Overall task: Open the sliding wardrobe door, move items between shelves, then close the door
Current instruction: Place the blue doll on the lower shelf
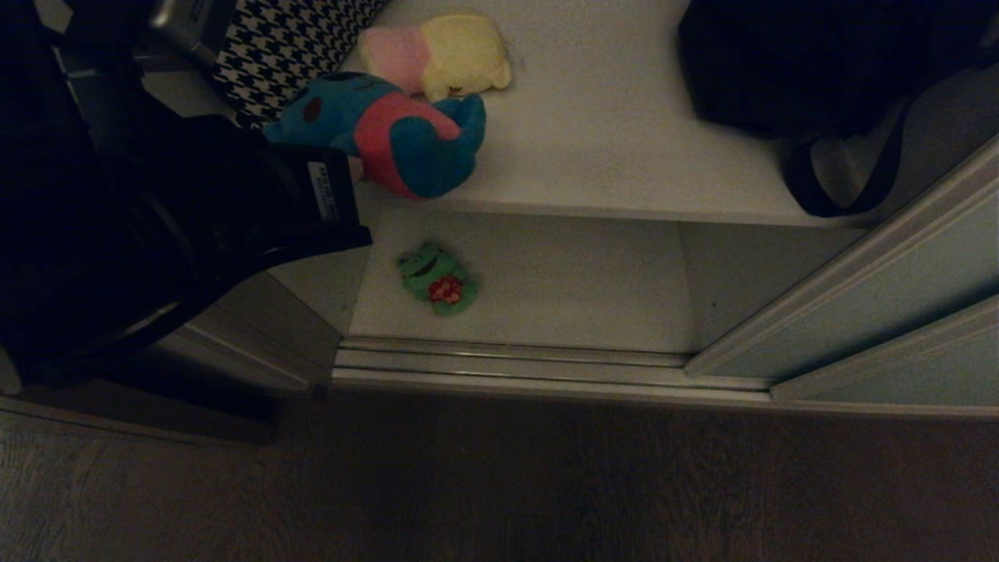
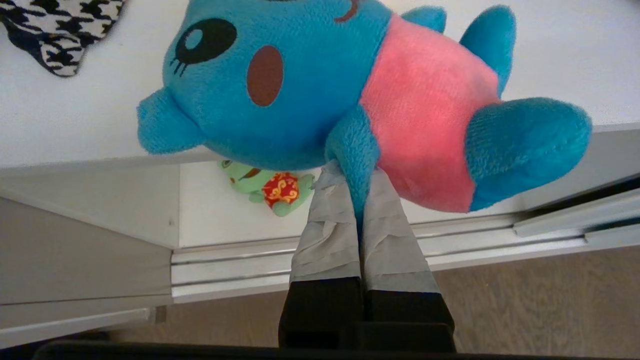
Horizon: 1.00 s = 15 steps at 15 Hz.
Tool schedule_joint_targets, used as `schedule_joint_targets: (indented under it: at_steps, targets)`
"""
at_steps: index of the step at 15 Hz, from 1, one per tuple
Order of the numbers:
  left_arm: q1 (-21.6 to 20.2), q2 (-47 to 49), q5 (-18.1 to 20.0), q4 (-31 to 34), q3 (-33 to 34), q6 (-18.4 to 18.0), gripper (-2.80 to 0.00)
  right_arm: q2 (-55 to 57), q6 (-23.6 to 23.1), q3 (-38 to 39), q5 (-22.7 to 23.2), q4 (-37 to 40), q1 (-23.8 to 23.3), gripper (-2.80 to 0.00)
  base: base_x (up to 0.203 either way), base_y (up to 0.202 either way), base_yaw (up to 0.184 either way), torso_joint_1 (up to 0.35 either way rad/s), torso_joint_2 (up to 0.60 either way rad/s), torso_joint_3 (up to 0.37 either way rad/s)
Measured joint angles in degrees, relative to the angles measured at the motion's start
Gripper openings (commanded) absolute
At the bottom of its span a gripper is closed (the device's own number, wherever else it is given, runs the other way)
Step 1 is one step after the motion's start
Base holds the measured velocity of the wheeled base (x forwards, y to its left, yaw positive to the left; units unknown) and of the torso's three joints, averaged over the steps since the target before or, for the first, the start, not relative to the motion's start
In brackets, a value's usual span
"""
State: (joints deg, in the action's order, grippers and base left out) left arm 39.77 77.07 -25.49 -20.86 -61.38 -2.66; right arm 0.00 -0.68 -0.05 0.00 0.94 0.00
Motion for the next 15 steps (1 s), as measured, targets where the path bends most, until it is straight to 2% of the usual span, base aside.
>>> schedule_joint_targets:
  at_steps: [13,15]
  targets:
    - [0.33,-1.33,0.85,0.07,0.20,-0.05,-2.80,0.00,-0.06,0.02,0.00,0.01,0.00,-2.80,0.000,0.000,0.000,0.000,0.00,0.000]
    - [0.30,-1.19,0.88,0.07,0.22,-0.05,-2.80,0.00,-0.03,0.02,0.00,0.04,0.00,-2.80,-0.122,0.000,0.003,0.007,0.00,0.000]
